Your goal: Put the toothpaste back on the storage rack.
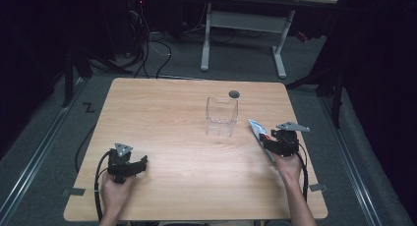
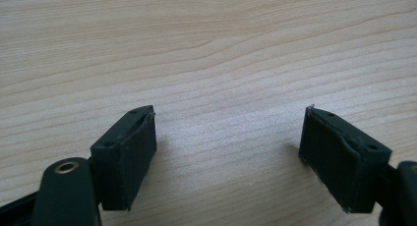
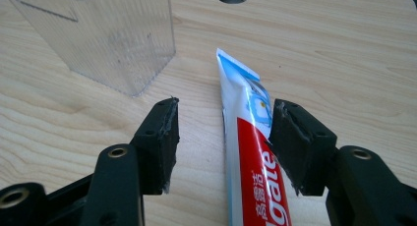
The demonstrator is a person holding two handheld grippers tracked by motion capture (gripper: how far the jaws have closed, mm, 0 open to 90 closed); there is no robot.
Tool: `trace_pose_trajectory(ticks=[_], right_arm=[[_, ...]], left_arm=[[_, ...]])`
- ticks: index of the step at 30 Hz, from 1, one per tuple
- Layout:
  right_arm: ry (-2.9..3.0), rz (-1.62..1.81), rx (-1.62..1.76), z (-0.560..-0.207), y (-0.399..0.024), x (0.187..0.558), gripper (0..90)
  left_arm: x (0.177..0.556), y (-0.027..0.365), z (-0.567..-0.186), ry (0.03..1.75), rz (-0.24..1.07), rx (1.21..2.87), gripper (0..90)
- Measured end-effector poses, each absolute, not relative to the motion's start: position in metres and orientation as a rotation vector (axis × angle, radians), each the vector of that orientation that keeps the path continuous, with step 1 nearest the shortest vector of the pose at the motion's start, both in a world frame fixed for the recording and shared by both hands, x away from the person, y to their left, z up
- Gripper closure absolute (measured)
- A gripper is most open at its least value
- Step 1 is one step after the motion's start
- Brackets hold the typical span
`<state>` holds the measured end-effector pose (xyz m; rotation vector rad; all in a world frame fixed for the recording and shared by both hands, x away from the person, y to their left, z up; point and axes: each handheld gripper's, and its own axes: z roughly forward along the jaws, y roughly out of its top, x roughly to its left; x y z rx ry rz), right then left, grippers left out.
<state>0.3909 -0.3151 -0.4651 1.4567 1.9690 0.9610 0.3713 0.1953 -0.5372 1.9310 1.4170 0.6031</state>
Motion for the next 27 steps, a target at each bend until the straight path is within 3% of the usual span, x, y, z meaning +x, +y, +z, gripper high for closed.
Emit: trace_pose_trajectory(ticks=[27], right_arm=[[2.092,0.765,1.513,-0.483,-0.302,0.435,44.1]], left_arm=[[0.371,0.195,-0.537,1.414,0.6,1.933,22.0]])
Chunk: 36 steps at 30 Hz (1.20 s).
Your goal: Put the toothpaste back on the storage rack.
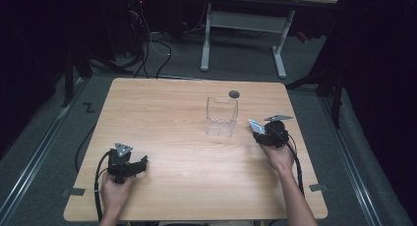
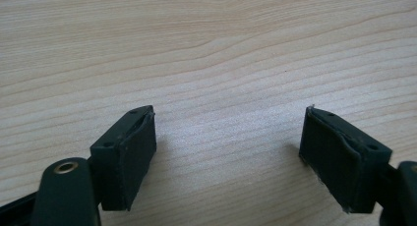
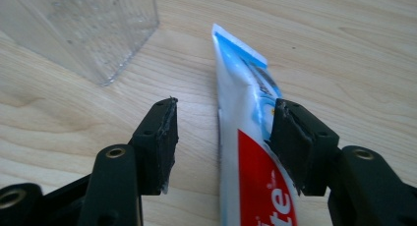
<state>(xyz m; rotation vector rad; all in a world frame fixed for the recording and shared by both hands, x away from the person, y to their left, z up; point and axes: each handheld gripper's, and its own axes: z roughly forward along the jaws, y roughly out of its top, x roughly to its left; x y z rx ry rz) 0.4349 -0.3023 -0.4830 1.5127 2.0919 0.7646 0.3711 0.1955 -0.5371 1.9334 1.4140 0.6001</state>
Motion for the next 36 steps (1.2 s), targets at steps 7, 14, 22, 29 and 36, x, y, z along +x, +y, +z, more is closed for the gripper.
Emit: trace_pose_trajectory(ticks=[7,14,22,29,36], right_arm=[[2.106,0.673,1.566,-0.487,-0.309,0.438,45.5],[2.126,0.599,1.579,-0.496,-0.308,0.443,50.4],[2.153,0.58,1.618,-0.508,-0.311,0.445,53.5],[2.161,0.598,1.635,-0.507,-0.313,0.446,57.2],[2.165,0.603,1.623,-0.505,-0.311,0.444,65.0]], left_arm=[[0.371,0.195,-0.537,1.414,0.6,1.933,21.9],[0.371,0.195,-0.537,1.414,0.6,1.934,21.9],[0.371,0.195,-0.537,1.414,0.6,1.934,21.9],[0.371,0.195,-0.537,1.414,0.6,1.934,21.9],[0.371,0.195,-0.537,1.414,0.599,1.935,21.9]])
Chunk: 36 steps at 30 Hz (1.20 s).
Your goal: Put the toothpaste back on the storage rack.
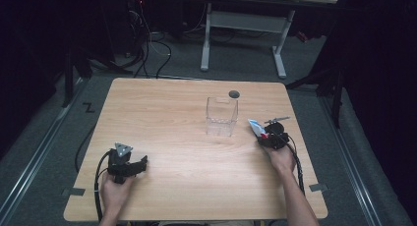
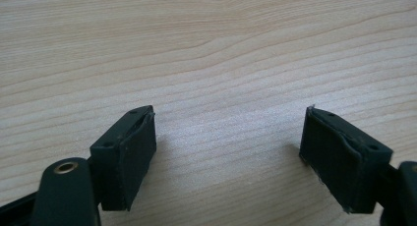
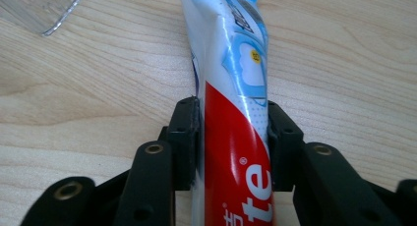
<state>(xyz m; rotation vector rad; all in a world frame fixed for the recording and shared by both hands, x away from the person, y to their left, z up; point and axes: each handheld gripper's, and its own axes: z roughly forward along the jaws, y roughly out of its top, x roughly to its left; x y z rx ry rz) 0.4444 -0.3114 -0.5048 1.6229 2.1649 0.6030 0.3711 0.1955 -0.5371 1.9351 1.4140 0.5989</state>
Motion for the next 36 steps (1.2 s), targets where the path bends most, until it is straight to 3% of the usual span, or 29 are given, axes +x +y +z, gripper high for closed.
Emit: trace_pose_trajectory(ticks=[36], right_arm=[[2.26,0.665,1.461,-0.501,-0.289,0.428,69.6]], left_arm=[[0.371,0.195,-0.537,1.414,0.599,1.934,21.8]])
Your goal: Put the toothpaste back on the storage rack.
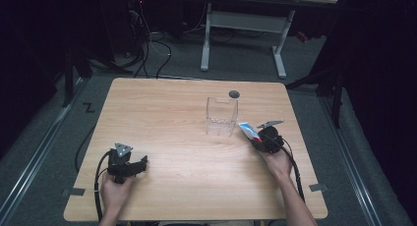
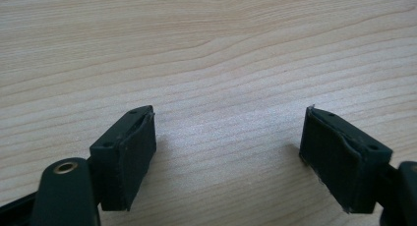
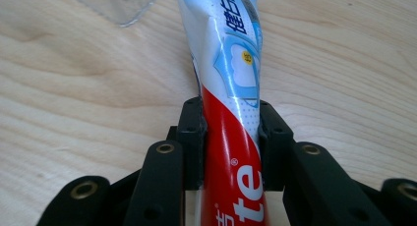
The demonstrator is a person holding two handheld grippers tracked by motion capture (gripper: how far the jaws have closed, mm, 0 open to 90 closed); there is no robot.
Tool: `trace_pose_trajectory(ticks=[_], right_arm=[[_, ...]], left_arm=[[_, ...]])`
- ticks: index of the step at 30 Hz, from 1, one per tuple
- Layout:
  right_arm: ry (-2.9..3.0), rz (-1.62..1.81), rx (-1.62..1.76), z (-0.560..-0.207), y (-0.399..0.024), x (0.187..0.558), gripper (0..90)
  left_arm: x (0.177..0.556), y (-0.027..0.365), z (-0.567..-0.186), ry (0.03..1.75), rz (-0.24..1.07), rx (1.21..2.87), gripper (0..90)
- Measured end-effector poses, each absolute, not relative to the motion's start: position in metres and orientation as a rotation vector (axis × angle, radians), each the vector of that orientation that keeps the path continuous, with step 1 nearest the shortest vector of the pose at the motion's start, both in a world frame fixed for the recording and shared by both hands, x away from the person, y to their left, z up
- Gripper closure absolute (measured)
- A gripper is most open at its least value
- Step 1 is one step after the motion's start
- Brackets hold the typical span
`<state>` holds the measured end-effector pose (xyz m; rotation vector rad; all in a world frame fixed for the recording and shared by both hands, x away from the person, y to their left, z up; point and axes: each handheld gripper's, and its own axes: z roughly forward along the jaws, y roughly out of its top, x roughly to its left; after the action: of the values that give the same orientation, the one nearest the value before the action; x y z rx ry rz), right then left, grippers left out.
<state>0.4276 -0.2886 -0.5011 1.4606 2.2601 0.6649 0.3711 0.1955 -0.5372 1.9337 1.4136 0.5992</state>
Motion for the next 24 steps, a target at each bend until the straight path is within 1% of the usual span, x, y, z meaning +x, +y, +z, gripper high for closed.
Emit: trace_pose_trajectory(ticks=[13,24], right_arm=[[2.281,0.776,1.419,-0.489,-0.281,0.413,69.9],[2.274,0.787,1.399,-0.481,-0.28,0.405,69.9]], left_arm=[[0.371,0.195,-0.537,1.413,0.599,1.934,21.8],[0.371,0.195,-0.537,1.413,0.599,1.933,21.8]])
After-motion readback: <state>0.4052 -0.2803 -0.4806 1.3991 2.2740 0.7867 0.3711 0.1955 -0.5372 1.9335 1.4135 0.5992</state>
